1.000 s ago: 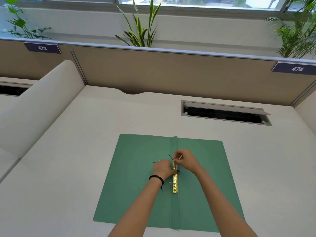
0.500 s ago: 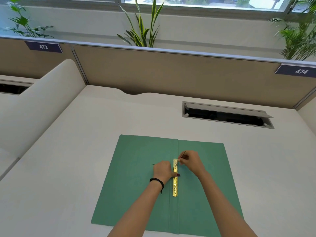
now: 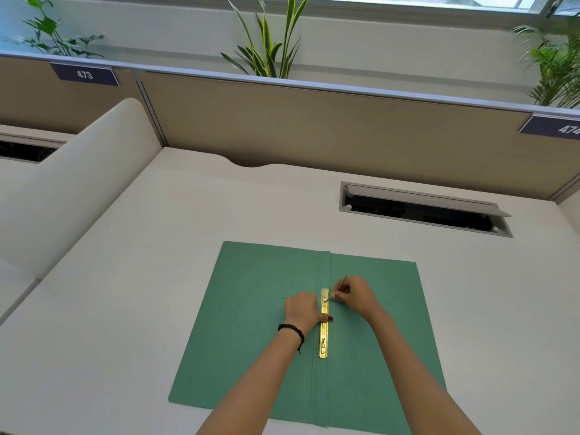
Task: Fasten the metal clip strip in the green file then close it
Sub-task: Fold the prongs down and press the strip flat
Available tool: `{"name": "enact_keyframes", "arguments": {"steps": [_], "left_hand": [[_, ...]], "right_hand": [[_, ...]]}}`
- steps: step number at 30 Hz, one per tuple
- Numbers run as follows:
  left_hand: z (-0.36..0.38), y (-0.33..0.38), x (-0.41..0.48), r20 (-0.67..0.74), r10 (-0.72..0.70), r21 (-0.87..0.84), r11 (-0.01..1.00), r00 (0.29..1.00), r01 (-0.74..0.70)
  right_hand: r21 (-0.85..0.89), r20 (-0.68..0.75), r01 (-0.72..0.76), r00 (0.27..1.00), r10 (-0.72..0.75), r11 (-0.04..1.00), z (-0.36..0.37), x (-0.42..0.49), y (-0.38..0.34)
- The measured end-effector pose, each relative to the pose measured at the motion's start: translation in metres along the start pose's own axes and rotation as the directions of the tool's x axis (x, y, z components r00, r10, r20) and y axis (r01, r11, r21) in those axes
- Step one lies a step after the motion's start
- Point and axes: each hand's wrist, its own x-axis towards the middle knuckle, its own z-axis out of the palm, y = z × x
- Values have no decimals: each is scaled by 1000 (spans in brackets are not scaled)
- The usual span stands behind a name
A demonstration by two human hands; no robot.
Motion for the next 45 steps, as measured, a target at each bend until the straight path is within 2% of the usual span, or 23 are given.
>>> {"name": "enact_keyframes", "arguments": {"steps": [5,18,20,25,31,38,41,45], "left_hand": [[0,1,0,13,-10,-1,1000,1000,10],[0,0,-1,4,-7,22,1000,1000,7],[0,0,-2,4,-5,33,999,1000,4],[0,1,-3,11,-1,43,999,1000,0],[1,0,-3,10,-8,40,999,1000,8],[2,1,-4,17,-22,26,999,1000,21],[0,2,-5,21,-33,27,999,999,32],[-2,1,-6,11,-32,0,999,999,32]], "right_hand": [[-59,30,93,995,-91,994,3,5,-11],[-91,-50,88,994,-93,992,17,10,-12],[-42,-76,74,994,-77,996,18,8,-8],[203,-159,-2,987,36,979,22,0,5],[324,-162,-87,976,146,942,24,4,0],[370,-168,-170,955,246,913,29,12,-7],[403,-165,-160,956,243,901,29,13,-9],[493,-236,-121,935,266,862,33,9,-7]]}}
